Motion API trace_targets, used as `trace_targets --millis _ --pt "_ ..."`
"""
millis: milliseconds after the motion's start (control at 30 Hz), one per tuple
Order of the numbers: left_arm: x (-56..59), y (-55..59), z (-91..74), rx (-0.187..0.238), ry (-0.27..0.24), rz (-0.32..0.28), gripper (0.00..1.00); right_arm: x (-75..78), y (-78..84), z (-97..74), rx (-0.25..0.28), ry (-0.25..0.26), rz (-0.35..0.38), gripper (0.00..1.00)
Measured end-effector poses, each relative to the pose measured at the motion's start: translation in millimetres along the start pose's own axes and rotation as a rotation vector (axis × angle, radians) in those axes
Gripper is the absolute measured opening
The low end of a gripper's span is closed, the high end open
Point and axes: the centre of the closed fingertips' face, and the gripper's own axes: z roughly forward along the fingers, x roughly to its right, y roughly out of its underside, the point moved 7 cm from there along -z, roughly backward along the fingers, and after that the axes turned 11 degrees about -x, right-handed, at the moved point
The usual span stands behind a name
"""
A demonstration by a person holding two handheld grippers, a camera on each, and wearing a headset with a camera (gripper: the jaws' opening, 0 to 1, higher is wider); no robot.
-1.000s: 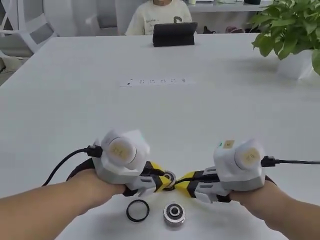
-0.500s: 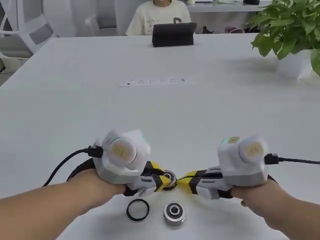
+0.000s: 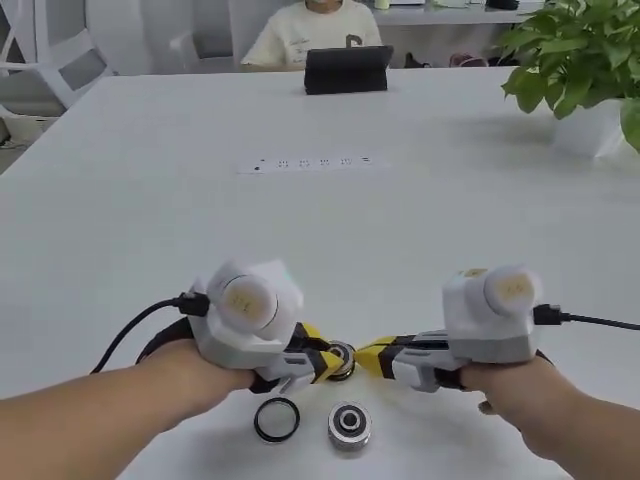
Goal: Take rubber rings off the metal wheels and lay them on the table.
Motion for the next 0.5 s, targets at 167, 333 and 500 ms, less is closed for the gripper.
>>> trace_targets --millis 167,333,500 --pt "0.1 -0.4 0.3 -0.002 -0.004 0.01 0.07 -3.0 -1.6 -0.7 0.002 -0.004 0.005 0.0" --pt "0.3 -0.4 0.4 -0.002 -0.01 0.006 0.07 -2.6 -1.8 -0.2 0.003 0.003 0.016 0.0" --pt "0.2 -0.6 0.5 -0.004 -0.01 0.007 0.07 -3.9 -2.3 -0.3 0.001 0.003 0.011 0.0"
